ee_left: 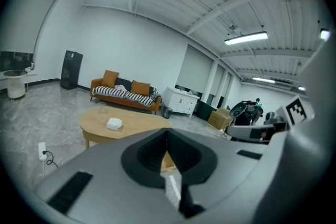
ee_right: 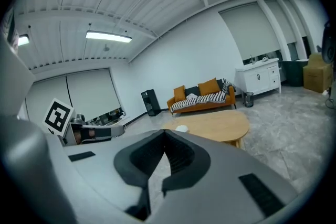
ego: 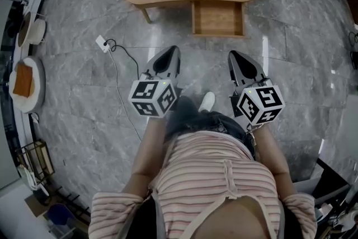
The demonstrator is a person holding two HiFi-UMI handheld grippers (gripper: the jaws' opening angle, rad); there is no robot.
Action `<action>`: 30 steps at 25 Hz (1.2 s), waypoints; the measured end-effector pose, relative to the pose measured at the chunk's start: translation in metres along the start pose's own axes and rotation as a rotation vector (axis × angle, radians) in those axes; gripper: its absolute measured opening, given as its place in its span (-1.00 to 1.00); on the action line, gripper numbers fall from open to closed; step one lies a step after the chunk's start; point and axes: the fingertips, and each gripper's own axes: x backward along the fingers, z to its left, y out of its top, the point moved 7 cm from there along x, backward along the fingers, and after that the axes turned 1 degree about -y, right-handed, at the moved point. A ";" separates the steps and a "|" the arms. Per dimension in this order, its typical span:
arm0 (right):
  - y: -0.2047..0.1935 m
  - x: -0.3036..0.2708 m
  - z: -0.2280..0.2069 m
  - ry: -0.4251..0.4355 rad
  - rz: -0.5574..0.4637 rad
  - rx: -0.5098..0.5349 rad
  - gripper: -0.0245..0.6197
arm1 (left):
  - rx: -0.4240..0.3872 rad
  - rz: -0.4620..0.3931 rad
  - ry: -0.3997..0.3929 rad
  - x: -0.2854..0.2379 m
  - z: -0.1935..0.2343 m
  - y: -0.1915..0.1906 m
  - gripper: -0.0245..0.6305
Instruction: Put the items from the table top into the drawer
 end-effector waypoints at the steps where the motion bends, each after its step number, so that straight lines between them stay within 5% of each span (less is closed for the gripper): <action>1: 0.000 0.002 -0.002 -0.004 0.002 0.000 -0.90 | 0.000 -0.006 0.012 0.003 0.001 0.001 -0.88; 18: 0.022 -0.002 -0.025 -0.018 -0.042 -0.044 -0.90 | -0.052 -0.054 0.047 -0.010 0.009 0.034 -0.88; 30: 0.044 -0.101 -0.048 -0.020 0.043 -0.053 -0.90 | -0.016 -0.014 0.085 -0.095 0.084 0.063 -0.88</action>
